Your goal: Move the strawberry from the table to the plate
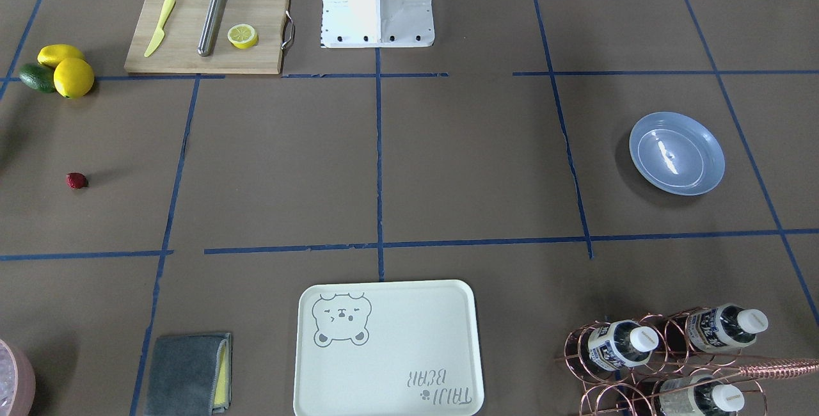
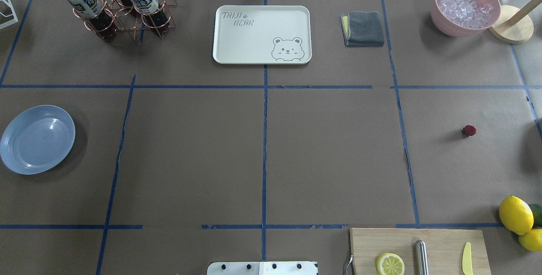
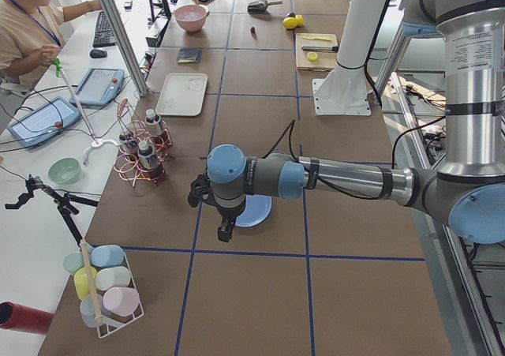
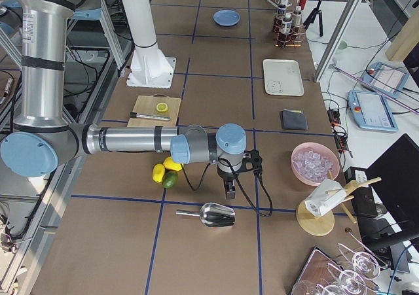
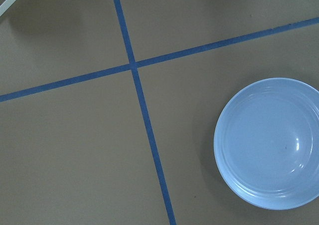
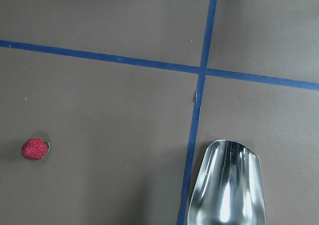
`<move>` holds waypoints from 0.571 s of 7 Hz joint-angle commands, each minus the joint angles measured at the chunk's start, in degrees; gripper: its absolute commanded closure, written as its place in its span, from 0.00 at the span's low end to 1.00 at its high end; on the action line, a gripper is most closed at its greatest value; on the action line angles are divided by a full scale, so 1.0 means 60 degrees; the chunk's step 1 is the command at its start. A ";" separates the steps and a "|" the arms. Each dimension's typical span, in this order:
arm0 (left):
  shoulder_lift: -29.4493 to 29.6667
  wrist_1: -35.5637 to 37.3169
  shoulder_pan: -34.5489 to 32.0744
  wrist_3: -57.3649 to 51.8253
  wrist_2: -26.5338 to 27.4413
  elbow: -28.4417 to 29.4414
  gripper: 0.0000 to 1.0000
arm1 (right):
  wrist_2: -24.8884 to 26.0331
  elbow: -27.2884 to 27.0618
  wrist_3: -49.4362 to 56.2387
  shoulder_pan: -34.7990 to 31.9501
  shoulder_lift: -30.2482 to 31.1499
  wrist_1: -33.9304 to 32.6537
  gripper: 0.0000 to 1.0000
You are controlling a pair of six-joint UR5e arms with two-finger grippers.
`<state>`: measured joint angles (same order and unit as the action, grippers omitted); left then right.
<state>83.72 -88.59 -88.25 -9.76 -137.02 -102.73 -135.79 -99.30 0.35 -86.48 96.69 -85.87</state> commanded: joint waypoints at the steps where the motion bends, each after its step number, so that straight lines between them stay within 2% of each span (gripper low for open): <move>1: -0.0196 -0.0450 0.0001 -0.0493 -0.0001 -0.0017 0.00 | -0.0101 -0.0060 -0.0014 0.0000 0.0028 -0.0015 0.00; 4: -0.0170 -0.0397 0.0058 -0.0776 0.0014 -0.0002 0.00 | -0.0117 -0.0046 -0.0043 0.0015 0.0014 -0.0001 0.00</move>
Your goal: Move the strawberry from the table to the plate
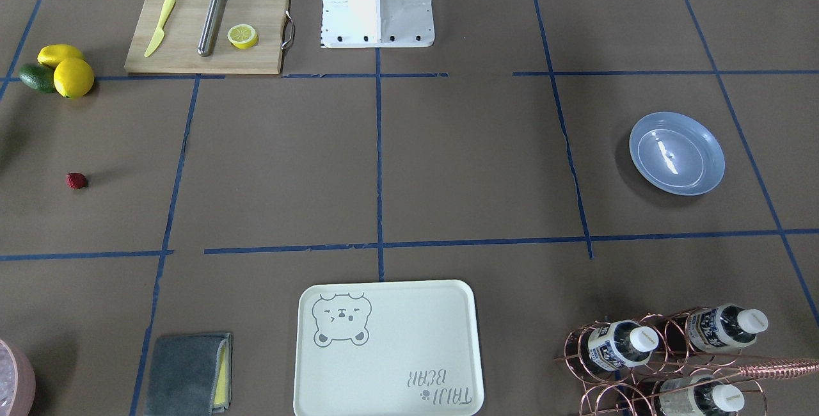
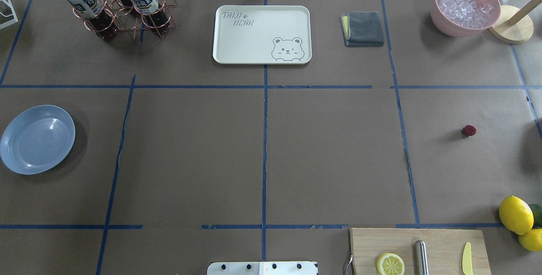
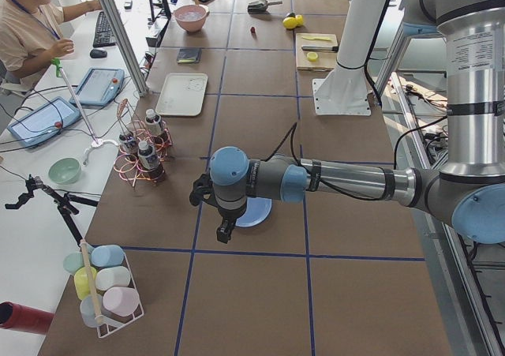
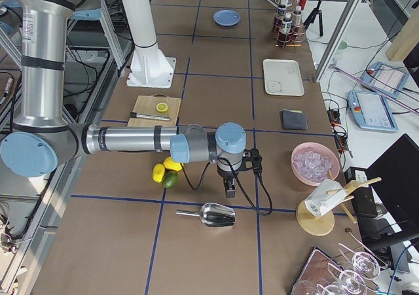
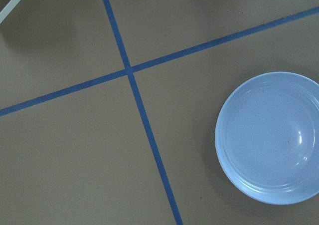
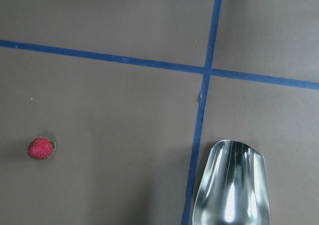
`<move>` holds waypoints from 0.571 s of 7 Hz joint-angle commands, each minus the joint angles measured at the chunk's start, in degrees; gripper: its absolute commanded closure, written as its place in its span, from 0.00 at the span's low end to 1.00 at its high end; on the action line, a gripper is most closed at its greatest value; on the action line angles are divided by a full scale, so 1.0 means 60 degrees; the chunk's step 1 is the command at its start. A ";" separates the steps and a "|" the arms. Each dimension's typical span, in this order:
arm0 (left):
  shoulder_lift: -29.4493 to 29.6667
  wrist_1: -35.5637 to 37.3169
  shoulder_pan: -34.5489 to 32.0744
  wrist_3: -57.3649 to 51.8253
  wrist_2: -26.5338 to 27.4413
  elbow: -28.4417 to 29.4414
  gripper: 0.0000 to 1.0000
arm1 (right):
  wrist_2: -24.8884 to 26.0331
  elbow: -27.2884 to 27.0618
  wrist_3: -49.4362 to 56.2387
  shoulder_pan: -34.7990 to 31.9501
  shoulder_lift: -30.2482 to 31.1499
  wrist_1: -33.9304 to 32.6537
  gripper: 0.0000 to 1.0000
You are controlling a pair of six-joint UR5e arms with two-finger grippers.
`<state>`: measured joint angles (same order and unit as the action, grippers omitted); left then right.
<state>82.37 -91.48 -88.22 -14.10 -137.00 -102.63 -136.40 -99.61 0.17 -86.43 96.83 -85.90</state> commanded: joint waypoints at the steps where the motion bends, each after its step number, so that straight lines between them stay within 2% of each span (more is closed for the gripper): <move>1: 0.0071 0.0085 0.0069 0.0006 0.0012 0.0009 0.00 | -0.0146 -0.0009 -0.0086 0.0006 0.0004 0.0005 0.00; 2: 0.0057 0.0099 0.0069 0.0007 0.0012 -0.0063 0.00 | -0.0481 0.0063 -0.0159 0.0006 -0.0010 -0.0010 0.00; 4: 0.0071 0.0099 0.0054 -0.0036 -0.0062 -0.0035 0.00 | -0.0514 0.0108 -0.0131 0.0006 0.0062 0.0078 0.00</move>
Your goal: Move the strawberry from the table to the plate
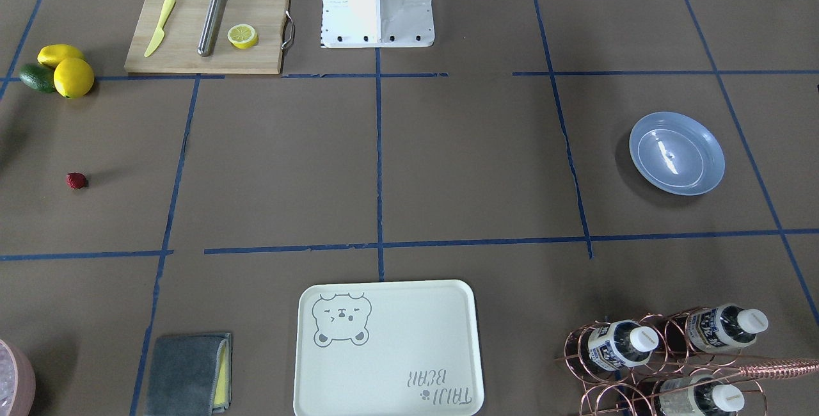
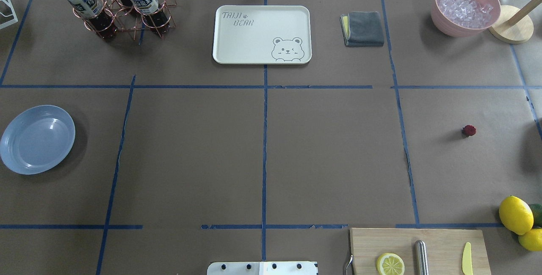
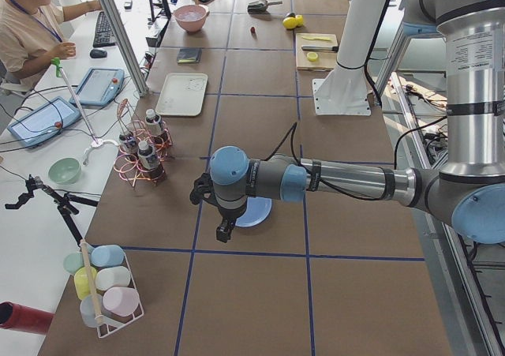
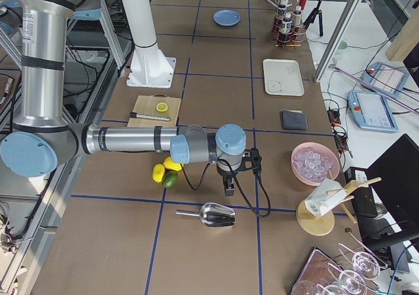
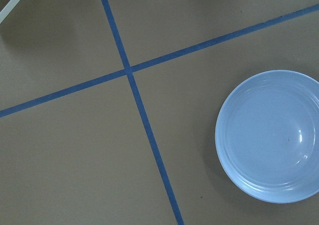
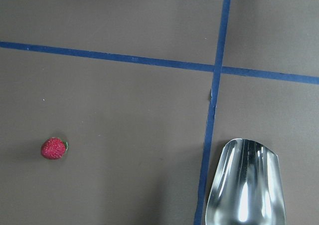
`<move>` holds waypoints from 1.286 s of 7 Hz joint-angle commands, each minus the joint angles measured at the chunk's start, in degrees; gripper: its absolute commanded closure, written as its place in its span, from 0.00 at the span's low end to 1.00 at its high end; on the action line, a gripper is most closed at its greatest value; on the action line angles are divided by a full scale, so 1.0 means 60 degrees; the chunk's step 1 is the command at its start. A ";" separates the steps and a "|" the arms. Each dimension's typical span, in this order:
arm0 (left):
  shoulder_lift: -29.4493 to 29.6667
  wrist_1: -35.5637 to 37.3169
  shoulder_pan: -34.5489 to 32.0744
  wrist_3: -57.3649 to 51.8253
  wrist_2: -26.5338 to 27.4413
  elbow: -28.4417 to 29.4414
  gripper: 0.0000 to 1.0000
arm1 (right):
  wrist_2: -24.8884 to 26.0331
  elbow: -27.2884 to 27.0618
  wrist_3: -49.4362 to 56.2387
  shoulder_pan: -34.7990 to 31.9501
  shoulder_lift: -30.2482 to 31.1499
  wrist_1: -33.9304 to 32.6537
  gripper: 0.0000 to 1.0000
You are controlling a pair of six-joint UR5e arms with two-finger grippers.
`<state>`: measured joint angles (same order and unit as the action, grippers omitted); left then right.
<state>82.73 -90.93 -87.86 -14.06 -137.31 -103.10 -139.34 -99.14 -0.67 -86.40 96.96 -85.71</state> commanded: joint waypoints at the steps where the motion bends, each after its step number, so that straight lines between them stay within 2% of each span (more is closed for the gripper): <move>1: -0.0033 -0.0049 -0.0004 -0.0060 0.0018 0.0233 0.00 | -0.0008 0.0058 0.0024 0.0000 0.0100 0.0091 0.00; 5: -0.0077 -0.0415 0.0025 -0.0060 -0.0113 0.0294 0.00 | -0.0081 0.0073 -0.0005 0.0160 0.0130 0.0106 0.00; 7: -0.0077 -0.0531 0.0359 0.0042 -0.0887 0.0396 0.00 | -0.0096 0.0014 -0.0019 0.0541 0.0101 0.0120 0.00; 8: -0.0034 -0.1287 0.0768 0.0231 -0.0861 0.0846 0.00 | -0.0082 0.0029 -0.0020 0.0557 0.0086 0.0106 0.00; 9: 0.0039 -0.2686 0.1787 0.1915 -0.0513 0.1575 0.00 | -0.0082 0.0058 -0.0020 0.0571 0.0086 0.0106 0.00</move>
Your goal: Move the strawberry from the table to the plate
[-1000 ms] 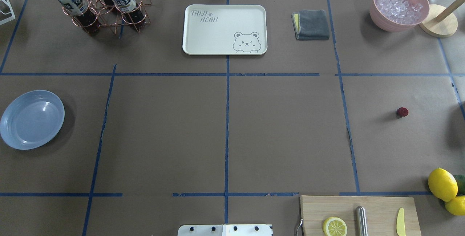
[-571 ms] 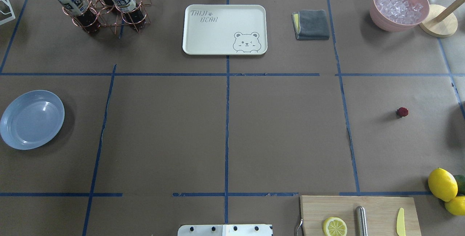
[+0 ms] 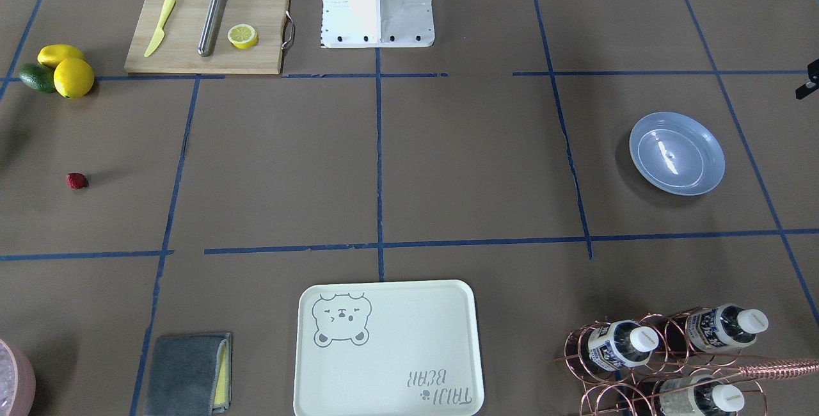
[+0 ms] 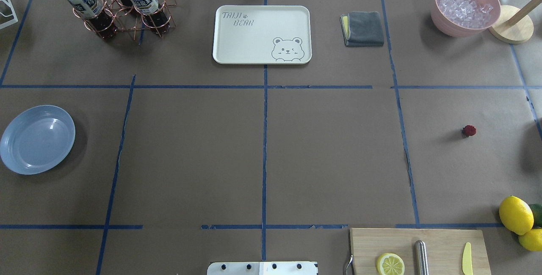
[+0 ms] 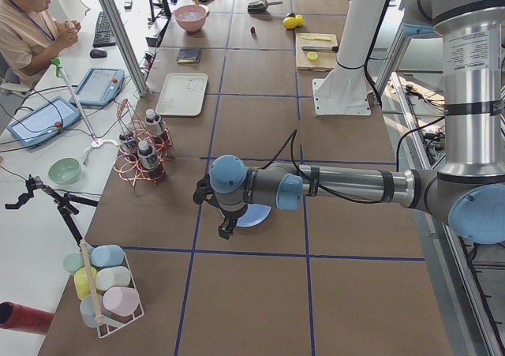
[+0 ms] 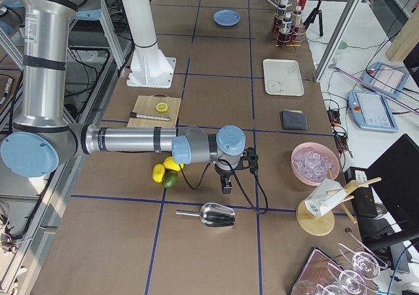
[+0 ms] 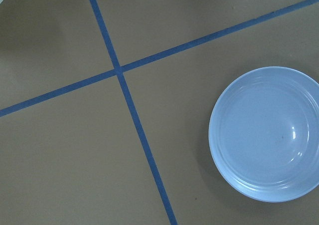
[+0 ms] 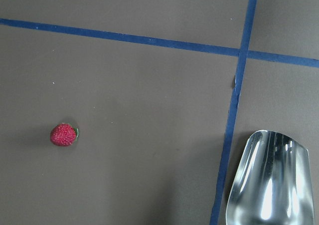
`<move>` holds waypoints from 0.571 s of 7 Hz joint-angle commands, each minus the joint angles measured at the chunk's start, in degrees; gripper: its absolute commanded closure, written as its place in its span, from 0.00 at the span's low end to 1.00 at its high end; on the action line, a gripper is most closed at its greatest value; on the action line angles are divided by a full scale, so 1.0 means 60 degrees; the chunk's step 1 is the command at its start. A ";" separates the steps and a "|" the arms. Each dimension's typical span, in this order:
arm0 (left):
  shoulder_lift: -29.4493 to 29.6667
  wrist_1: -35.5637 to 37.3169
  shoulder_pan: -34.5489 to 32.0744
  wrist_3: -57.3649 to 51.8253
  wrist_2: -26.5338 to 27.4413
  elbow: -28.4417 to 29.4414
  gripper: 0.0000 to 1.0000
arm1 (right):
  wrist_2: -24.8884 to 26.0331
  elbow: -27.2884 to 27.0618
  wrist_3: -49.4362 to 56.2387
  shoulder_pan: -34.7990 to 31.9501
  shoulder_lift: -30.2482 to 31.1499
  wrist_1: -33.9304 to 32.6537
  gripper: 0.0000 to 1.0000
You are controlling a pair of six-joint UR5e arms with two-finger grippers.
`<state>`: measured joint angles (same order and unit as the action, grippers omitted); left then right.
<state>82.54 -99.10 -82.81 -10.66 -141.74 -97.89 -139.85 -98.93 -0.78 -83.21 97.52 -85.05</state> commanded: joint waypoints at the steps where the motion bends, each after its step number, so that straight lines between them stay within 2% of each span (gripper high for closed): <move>1: 0.0129 -0.3226 0.1346 0.2744 0.0622 0.1701 0.00 | -0.0011 0.0024 -0.0016 0.0041 -0.0008 -0.0005 0.00; 2: 0.0173 -0.4622 0.1901 0.3686 0.0669 0.2393 0.00 | -0.0011 0.0024 -0.0017 0.0041 -0.0008 -0.0005 0.00; 4: 0.0611 -0.4856 0.2358 0.4134 0.0685 0.2969 0.03 | -0.0011 0.0039 -0.0002 0.0041 -0.0008 -0.0019 0.00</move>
<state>84.81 -126.17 -70.66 11.81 -137.82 -82.64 -139.92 -98.77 -0.86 -82.97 97.47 -85.13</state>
